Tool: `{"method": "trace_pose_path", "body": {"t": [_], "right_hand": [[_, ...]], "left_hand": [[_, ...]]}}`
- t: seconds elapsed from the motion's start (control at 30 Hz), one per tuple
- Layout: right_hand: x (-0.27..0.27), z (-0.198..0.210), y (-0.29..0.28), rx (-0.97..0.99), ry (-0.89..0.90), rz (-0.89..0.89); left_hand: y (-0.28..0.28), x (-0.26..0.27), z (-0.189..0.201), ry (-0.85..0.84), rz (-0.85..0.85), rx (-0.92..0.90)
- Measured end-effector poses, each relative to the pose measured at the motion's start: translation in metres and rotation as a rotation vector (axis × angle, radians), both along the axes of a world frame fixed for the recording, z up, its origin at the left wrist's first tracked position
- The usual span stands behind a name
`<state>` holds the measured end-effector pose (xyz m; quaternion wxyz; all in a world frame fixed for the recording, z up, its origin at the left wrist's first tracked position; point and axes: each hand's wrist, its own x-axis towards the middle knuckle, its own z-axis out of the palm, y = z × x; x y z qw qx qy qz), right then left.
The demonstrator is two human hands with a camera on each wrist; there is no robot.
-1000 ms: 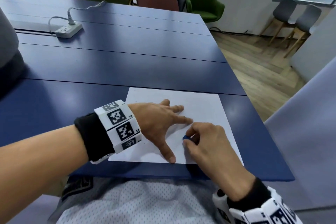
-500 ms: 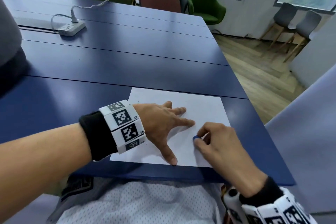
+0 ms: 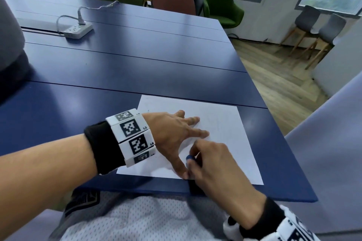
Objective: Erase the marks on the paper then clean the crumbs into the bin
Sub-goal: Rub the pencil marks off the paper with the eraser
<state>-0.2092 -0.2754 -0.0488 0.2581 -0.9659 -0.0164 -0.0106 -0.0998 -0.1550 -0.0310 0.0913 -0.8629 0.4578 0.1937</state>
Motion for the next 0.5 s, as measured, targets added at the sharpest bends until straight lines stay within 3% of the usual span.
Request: {"method": "trace_pose_path", "body": {"t": [0.13,0.33,0.5], "right_hand": [[0.006,0.003,-0.028,-0.016,-0.032,-0.149],[-0.003,0.0,-0.003,0.063,0.044,0.026],[-0.018,-0.002,-0.064,0.058,-0.117,-0.28]], "left_hand": [[0.0,0.0,0.001,-0.001,0.005,0.008],[-0.001,-0.001,0.002,0.002,0.004,0.008],[-0.001,0.0,0.005,0.047,0.037,0.014]]}}
